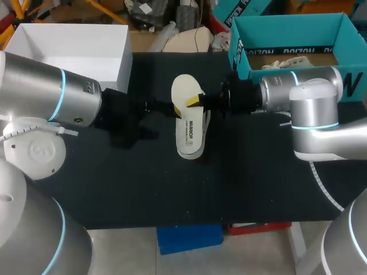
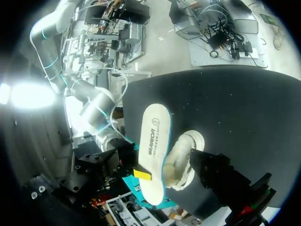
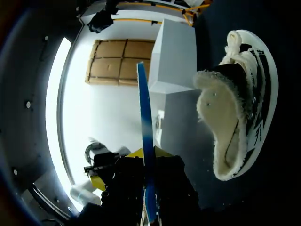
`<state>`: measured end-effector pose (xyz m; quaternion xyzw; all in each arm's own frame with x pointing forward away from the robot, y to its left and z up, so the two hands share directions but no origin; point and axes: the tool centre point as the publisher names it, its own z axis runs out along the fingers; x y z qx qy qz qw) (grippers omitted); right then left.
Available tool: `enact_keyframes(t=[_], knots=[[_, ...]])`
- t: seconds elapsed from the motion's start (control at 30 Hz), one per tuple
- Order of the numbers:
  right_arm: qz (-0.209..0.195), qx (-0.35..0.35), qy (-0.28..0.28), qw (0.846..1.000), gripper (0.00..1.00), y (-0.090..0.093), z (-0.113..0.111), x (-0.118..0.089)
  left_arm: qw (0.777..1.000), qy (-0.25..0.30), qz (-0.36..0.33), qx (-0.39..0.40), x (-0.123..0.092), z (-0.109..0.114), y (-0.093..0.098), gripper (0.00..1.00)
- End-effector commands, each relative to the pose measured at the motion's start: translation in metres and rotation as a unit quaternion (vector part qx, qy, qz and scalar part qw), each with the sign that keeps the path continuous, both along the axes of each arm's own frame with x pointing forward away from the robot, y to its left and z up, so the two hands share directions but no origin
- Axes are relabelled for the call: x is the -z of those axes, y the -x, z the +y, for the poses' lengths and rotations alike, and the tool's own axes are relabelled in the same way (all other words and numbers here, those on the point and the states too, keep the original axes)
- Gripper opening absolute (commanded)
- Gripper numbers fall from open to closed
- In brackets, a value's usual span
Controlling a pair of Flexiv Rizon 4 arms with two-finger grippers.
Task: Take the shoe out of the shoebox, open the shoe tongue, remove and reinsert the insole, then place the shoe into the shoebox
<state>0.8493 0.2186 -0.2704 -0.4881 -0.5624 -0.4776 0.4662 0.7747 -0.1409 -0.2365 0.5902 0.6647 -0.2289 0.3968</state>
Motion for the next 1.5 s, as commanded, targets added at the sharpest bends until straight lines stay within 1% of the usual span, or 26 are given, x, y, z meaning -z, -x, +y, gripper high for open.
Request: enact_keyframes(t=[0.03, 0.17, 0.3, 0.43, 0.53, 0.57, 0.97, 1.1, 1.2, 1.27, 1.33, 1.4, 1.43, 1.47, 1.5], knots=[[0.0, 0.001, 0.001, 1.0, 0.0, 0.0, 0.001, 0.0, 0.988, 0.151, -0.014, -0.011, 0.017, 0.002, -0.006, 1.0], [0.0, 0.001, 0.001, 1.0, 0.0, 0.0, 0.001, 0.0, 0.981, 0.194, -0.025, -0.015, 0.022, 0.008, -0.013, 1.0], [0.0, 0.001, 0.001, 1.0, 0.0, 0.0, 0.001, 0.0, 0.967, 0.254, -0.011, 0.001, 0.024, 0.015, -0.018, 1.0], [0.0, 0.001, 0.001, 1.0, 0.0, 0.0, 0.001, 0.0, 0.957, 0.288, -0.004, 0.019, 0.026, 0.021, -0.021, 1.0], [0.0, 0.001, 0.001, 1.0, 0.0, 0.0, 0.001, 0.0, 0.958, 0.285, -0.02, 0.03, 0.028, 0.022, -0.023, 1.0], [0.0, 0.001, 0.001, 1.0, 0.0, 0.0, 0.001, 0.0, 0.963, 0.267, -0.026, 0.025, 0.029, 0.021, -0.024, 1.0], [0.0, 0.001, 0.001, 1.0, 0.0, 0.0, 0.001, 0.0, 0.963, 0.267, -0.026, 0.025, 0.029, 0.021, -0.024, 1.0], [0.0, 0.001, 0.001, 1.0, 0.0, 0.0, 0.001, 0.0, 0.96, 0.278, -0.034, 0.013, 0.036, 0.014, -0.021, 1.0], [0.0, 0.001, 0.001, 1.0, 0.0, 0.0, 0.001, 0.0, 0.958, 0.285, -0.036, 0.011, 0.038, 0.009, -0.022, 1.0], [0.0, 0.001, 0.001, 1.0, 0.0, 0.0, 0.001, 0.0, 0.955, 0.294, -0.023, 0.02, 0.039, 0.004, -0.023, 1.0], [0.0, 0.001, 0.001, 1.0, 0.0, 0.0, 0.001, 0.0, 0.957, 0.289, -0.029, 0.018, 0.04, 0.0, -0.024, 1.0], [0.0, 0.001, 0.001, 1.0, 0.0, 0.0, 0.001, 0.0, 0.955, 0.295, -0.024, 0.021, 0.04, -0.005, -0.026, 1.0], [0.0, 0.001, 0.001, 1.0, 0.0, 0.0, 0.001, 0.0, 0.956, 0.291, -0.029, 0.019, 0.04, -0.007, -0.027, 1.0], [0.0, 0.001, 0.001, 1.0, 0.0, 0.0, 0.001, 0.0, 0.956, 0.292, -0.029, 0.019, 0.039, -0.009, -0.028, 0.94], [0.0, 0.001, 0.001, 1.0, 0.0, 0.0, 0.001, 0.0, 0.955, 0.295, -0.028, 0.017, 0.039, -0.012, -0.03, 0.92]])
